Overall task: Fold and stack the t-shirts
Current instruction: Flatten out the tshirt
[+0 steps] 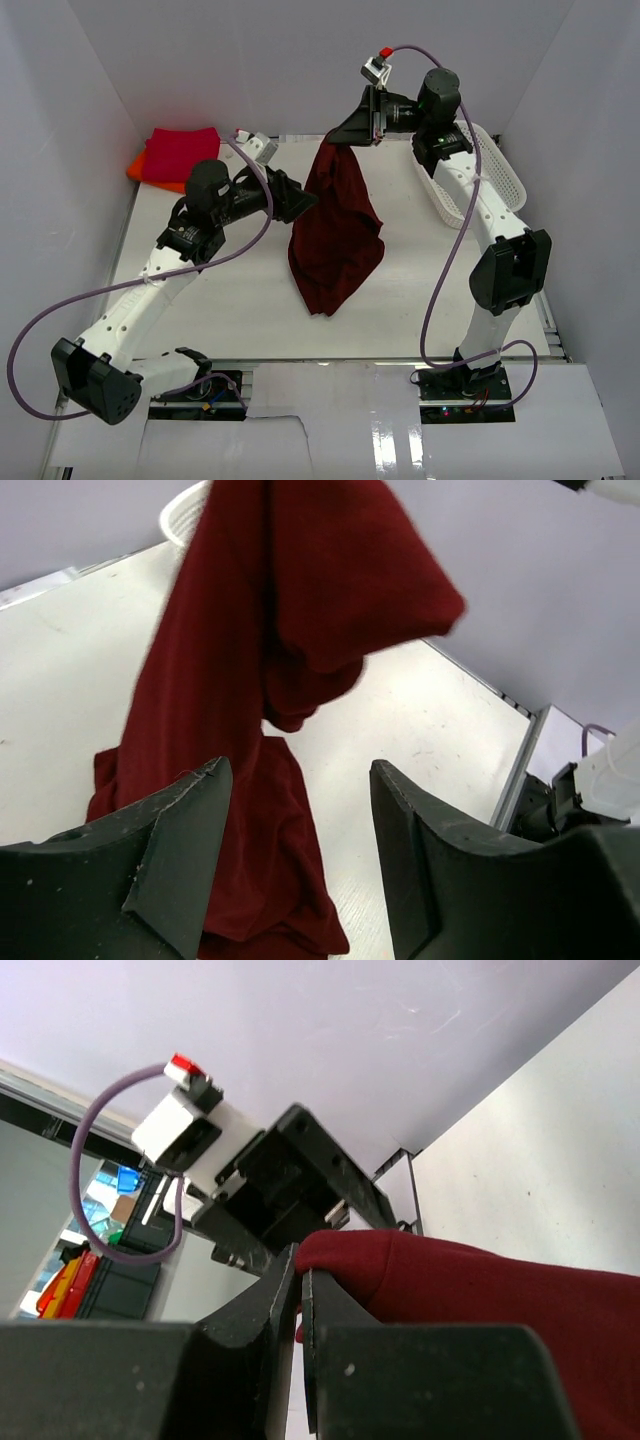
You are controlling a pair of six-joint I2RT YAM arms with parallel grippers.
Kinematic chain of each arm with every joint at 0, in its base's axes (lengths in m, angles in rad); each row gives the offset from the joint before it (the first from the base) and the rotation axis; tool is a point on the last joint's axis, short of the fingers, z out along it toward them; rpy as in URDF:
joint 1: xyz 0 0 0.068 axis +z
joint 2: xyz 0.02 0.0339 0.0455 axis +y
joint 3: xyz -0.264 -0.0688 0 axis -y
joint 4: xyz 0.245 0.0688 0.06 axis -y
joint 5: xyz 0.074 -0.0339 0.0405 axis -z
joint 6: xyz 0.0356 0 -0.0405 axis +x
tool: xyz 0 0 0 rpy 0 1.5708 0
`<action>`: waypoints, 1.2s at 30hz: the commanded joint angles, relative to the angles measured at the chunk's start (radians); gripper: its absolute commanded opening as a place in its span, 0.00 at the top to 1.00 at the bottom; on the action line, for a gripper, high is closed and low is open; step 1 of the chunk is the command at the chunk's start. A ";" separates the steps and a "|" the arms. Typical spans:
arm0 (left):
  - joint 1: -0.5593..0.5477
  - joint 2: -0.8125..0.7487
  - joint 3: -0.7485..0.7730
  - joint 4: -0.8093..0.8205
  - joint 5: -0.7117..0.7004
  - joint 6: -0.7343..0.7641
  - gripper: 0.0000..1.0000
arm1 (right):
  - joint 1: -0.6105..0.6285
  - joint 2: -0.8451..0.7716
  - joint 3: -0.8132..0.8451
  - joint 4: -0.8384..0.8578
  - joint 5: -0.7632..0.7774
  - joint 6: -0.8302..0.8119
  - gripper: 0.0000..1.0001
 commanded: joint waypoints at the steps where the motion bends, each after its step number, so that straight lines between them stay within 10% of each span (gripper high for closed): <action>1: -0.060 0.004 0.059 0.030 0.005 0.064 0.33 | 0.003 -0.002 0.083 -0.023 0.023 -0.022 0.92; 36: -0.189 0.055 0.064 -0.004 -0.483 0.200 0.35 | 0.038 -0.008 0.062 -0.074 0.040 -0.060 0.92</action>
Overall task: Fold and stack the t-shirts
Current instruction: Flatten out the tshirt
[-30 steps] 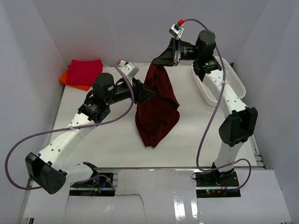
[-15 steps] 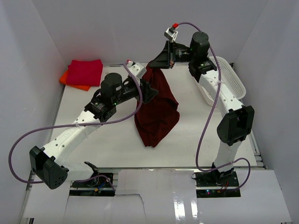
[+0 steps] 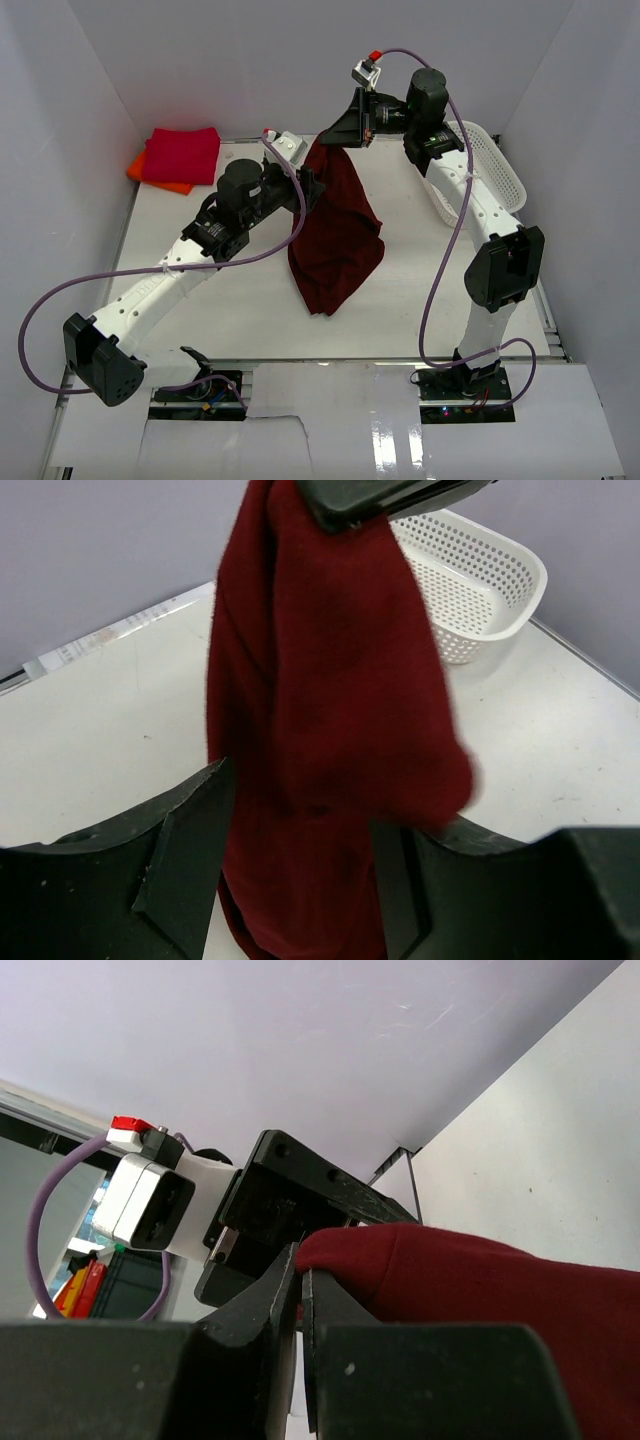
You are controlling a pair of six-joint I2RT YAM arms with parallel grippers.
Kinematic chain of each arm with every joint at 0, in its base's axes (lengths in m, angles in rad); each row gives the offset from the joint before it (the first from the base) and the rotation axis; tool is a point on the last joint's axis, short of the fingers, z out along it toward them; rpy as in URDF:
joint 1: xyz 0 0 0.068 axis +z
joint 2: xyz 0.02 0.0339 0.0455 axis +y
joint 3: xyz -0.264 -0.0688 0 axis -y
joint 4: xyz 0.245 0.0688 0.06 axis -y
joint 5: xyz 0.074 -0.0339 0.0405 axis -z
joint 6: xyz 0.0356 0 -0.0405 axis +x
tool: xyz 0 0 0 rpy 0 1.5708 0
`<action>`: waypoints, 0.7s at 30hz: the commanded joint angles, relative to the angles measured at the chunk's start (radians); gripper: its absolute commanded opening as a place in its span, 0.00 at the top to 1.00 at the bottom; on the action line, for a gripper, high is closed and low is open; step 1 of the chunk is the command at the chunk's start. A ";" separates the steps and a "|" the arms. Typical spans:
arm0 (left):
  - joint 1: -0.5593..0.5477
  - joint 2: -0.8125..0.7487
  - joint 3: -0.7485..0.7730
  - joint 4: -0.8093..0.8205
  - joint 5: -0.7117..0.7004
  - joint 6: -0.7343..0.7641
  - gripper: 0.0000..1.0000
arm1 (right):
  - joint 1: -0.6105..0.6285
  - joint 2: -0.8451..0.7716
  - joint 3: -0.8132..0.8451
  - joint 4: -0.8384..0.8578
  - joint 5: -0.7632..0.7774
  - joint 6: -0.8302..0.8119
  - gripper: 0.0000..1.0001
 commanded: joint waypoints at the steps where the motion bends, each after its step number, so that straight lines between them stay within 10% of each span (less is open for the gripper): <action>1: -0.006 -0.051 -0.016 0.014 -0.047 0.005 0.35 | 0.001 -0.043 0.008 0.020 -0.006 -0.018 0.92; 10: -0.006 0.006 -0.006 0.049 -0.026 -0.001 0.37 | 0.007 -0.067 -0.035 0.029 0.001 -0.016 0.92; 15: -0.007 0.050 0.028 0.057 0.005 -0.004 0.94 | 0.007 -0.081 -0.053 0.039 0.000 -0.016 0.92; 21: -0.007 0.052 0.089 -0.021 0.062 -0.033 1.00 | -0.022 -0.032 0.005 0.036 -0.012 -0.031 0.92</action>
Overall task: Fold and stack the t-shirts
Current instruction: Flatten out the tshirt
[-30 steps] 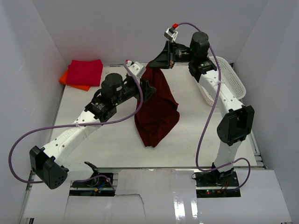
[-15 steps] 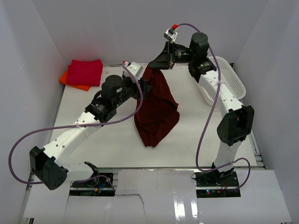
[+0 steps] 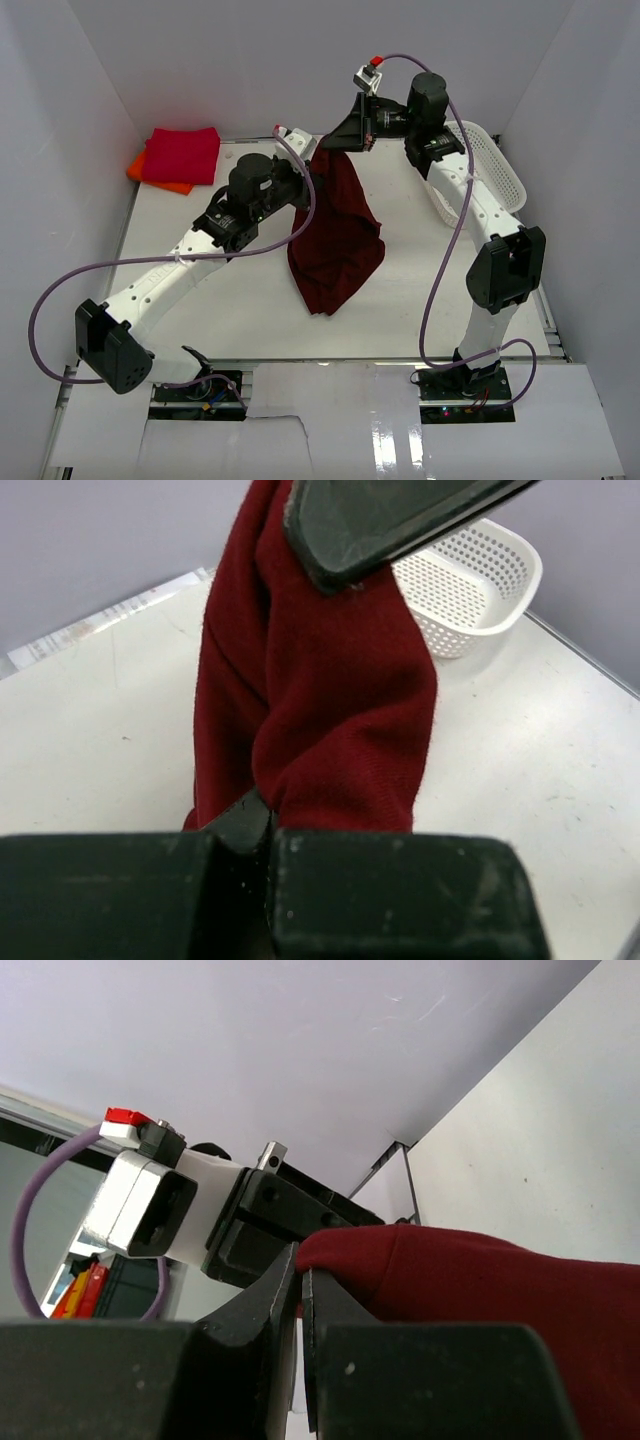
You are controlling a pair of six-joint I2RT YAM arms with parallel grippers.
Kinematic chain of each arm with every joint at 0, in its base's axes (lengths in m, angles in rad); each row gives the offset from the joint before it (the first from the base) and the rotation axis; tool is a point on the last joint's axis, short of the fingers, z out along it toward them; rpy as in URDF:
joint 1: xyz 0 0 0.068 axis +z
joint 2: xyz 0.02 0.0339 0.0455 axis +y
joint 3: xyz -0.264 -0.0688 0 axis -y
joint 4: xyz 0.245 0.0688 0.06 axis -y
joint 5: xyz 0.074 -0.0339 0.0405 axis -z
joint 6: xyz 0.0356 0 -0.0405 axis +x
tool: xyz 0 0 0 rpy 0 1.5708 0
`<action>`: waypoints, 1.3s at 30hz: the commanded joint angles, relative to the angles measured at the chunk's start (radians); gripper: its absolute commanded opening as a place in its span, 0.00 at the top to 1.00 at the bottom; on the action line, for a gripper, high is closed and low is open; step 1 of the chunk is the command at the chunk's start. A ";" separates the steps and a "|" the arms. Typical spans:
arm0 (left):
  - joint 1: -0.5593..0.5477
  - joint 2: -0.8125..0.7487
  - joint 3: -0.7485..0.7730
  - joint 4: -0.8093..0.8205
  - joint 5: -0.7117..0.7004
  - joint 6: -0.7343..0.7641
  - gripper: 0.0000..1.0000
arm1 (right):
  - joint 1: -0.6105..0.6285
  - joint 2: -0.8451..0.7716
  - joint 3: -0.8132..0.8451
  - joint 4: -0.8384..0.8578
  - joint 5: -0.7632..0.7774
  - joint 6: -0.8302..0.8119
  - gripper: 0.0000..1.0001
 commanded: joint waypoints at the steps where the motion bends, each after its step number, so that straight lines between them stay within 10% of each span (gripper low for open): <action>1: -0.004 -0.021 0.108 -0.075 0.057 -0.033 1.00 | -0.034 -0.006 0.071 0.033 -0.019 -0.047 0.92; 14: -0.004 -0.008 0.360 -0.370 0.149 -0.194 1.00 | -0.128 0.031 0.212 -0.639 0.380 -0.732 0.48; 29: 0.013 0.385 0.992 -0.891 0.214 -0.303 1.00 | 0.038 -0.579 -0.467 -0.523 0.751 -1.003 0.31; 39: 0.013 0.368 0.811 -0.928 0.411 -0.246 1.00 | 0.056 -0.742 -0.627 -0.501 0.824 -1.133 0.32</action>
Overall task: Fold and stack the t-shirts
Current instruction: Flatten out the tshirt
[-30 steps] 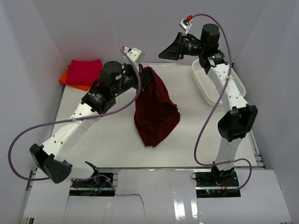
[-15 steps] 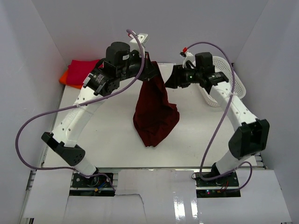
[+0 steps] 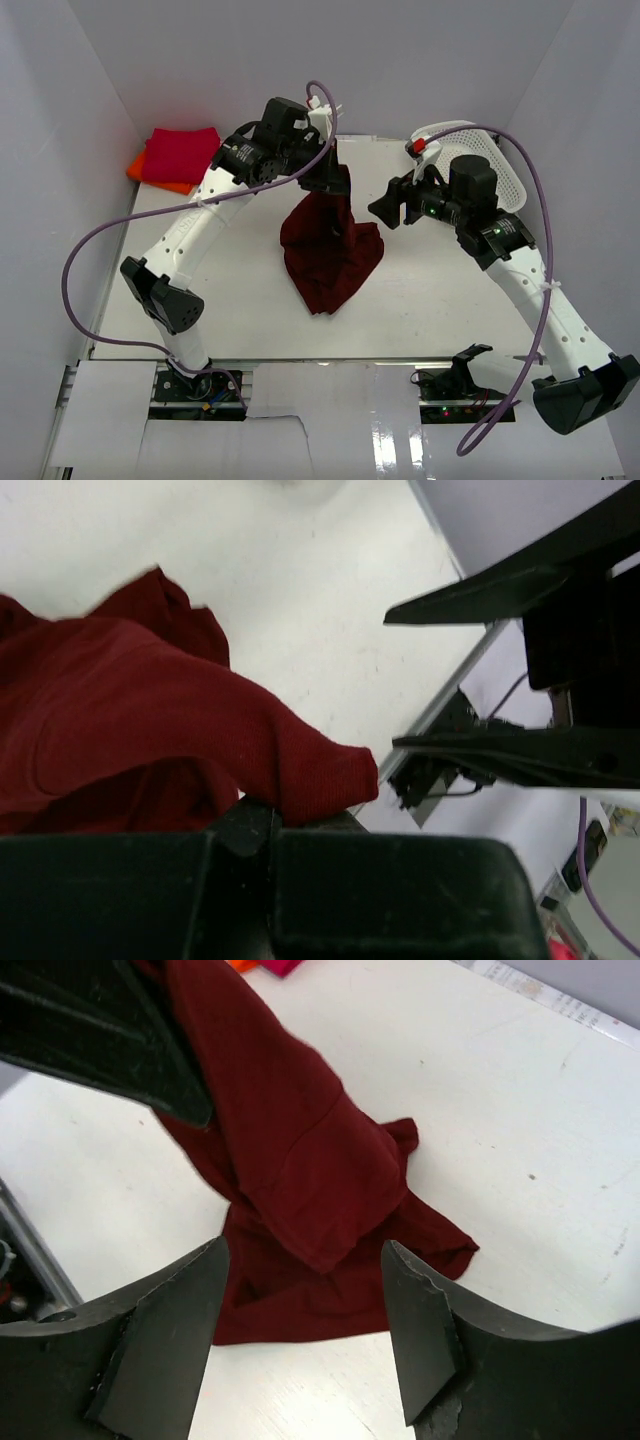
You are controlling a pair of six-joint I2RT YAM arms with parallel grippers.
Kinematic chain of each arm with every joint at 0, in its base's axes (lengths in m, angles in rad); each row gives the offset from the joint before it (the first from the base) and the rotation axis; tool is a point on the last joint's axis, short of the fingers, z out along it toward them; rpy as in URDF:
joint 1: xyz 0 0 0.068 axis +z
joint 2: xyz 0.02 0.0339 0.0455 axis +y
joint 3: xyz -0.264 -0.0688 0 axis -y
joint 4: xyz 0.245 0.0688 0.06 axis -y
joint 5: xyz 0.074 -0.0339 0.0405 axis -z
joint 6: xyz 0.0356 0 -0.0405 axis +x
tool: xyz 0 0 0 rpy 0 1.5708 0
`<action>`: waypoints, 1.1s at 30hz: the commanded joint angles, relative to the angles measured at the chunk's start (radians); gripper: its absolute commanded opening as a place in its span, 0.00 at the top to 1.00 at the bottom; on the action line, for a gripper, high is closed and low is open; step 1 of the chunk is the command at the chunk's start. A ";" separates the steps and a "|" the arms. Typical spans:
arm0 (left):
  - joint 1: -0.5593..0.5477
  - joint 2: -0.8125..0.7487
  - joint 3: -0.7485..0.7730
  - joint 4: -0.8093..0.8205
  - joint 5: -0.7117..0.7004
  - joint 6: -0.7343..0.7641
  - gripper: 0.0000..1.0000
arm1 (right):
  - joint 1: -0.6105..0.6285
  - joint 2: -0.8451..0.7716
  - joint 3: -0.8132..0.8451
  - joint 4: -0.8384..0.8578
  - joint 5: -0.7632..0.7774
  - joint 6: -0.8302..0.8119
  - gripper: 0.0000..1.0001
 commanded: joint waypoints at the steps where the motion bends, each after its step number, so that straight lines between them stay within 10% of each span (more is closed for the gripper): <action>1: 0.003 -0.069 -0.088 -0.042 0.106 0.034 1.00 | 0.002 -0.018 -0.047 0.052 0.019 -0.082 0.34; 17: 0.003 -0.026 -0.400 -0.123 0.132 0.144 1.00 | 0.002 0.059 -0.006 -0.070 -0.238 -0.166 0.41; 33: 0.004 0.117 -0.386 -0.102 0.291 0.135 1.00 | 0.082 -0.173 -0.492 0.284 -0.142 -0.120 0.45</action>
